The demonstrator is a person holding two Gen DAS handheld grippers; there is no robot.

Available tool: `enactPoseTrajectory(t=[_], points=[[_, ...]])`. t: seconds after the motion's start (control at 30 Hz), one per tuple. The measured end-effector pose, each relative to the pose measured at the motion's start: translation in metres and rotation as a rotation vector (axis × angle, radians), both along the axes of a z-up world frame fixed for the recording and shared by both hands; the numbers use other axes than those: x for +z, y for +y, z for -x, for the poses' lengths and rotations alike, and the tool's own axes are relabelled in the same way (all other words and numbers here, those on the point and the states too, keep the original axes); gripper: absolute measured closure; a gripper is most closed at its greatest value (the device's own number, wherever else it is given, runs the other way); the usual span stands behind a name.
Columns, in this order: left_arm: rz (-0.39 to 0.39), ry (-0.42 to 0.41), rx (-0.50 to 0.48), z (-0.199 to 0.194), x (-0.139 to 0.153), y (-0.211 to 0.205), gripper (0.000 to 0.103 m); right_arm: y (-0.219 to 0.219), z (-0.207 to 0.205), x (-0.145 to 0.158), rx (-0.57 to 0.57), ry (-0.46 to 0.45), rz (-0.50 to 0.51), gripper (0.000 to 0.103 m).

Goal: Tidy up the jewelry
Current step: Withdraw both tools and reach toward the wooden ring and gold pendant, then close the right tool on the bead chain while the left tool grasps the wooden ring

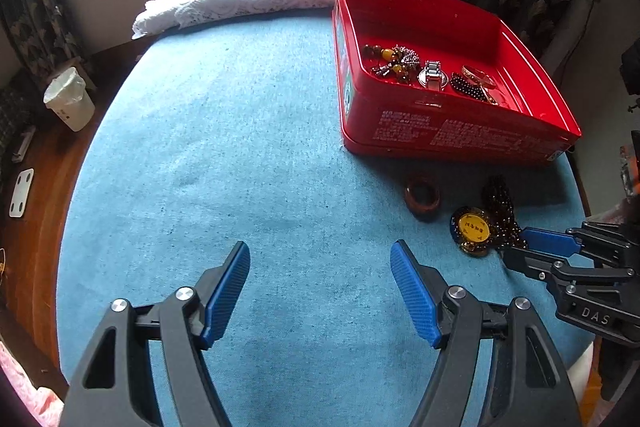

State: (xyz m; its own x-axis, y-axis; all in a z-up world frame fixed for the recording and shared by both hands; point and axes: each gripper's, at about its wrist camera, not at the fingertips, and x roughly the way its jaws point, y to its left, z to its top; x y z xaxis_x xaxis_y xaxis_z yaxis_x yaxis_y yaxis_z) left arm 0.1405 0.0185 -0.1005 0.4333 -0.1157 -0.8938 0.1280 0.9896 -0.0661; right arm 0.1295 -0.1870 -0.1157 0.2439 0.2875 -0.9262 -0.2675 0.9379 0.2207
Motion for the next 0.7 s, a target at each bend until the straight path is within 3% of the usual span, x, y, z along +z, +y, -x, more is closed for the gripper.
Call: enactPoseTrajectory(t=[0.33, 0.4, 0.5, 0.7], points=[[0.005, 0.002, -0.015, -0.004, 0.0, -0.007, 0.031, 0.018, -0.005, -0.001, 0.018, -0.031, 0.064, 0.058], [0.007, -0.003, -0.026, -0.007, 0.001, -0.011, 0.031, 0.023, -0.008, -0.001, 0.028, -0.051, 0.101, 0.073], [0.036, 0.008, -0.048, -0.015, 0.001, -0.02, 0.031, 0.023, -0.005, 0.0, 0.039, -0.064, 0.117, 0.083], [0.079, 0.025, -0.1, -0.027, -0.004, -0.046, 0.031, 0.003, -0.004, 0.002, -0.034, -0.034, 0.103, 0.083]])
